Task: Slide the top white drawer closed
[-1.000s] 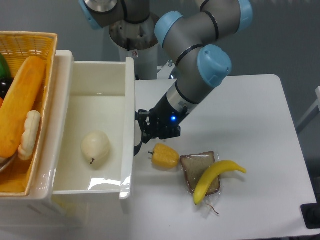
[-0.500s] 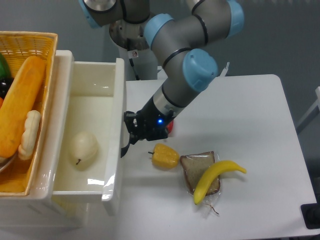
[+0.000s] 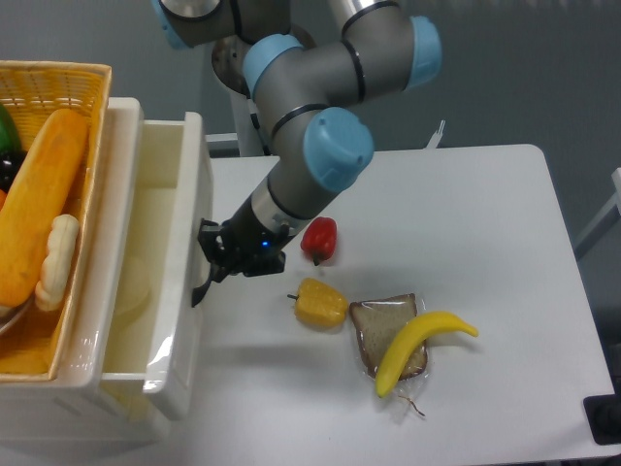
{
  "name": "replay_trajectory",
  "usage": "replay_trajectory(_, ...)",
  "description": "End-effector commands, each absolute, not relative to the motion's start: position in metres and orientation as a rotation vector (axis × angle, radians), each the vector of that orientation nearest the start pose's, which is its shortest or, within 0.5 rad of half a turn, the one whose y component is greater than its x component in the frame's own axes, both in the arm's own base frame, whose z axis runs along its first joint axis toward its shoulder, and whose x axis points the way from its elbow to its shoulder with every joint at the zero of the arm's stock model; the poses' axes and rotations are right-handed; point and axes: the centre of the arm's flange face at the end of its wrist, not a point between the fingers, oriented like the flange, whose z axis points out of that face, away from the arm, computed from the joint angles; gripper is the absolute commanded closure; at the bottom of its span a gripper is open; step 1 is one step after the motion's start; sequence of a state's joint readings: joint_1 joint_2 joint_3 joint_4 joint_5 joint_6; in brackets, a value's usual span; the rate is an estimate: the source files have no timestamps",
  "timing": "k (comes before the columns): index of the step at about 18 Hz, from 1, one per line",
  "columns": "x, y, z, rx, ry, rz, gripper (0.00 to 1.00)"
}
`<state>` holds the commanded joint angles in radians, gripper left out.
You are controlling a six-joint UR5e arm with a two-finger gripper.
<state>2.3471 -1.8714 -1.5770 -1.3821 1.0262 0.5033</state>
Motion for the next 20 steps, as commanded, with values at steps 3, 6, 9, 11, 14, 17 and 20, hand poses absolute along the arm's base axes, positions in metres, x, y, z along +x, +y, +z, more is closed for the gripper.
replay_trajectory(3, -0.271, 0.562, 0.355, -2.792, -0.441, -0.737, 0.93)
replay_trajectory(6, -0.266, 0.569, 0.358, -2.791, -0.444, -0.739, 0.93)
replay_trajectory(9, -0.263, 0.578, 0.359, -2.792, -0.444, -0.742, 0.93)
replay_trajectory(11, -0.257, 0.584, 0.36, -2.795, -0.433, -0.745, 0.93)
replay_trajectory(14, -0.255, 0.589, 0.361, -2.784, -0.437, -0.73, 0.93)
replay_trajectory(17, -0.248, 0.595, 0.361, -2.781, -0.421, -0.721, 0.93)
replay_trajectory(20, -0.247, 0.599, 0.359, -2.784, -0.435, -0.724, 0.93)
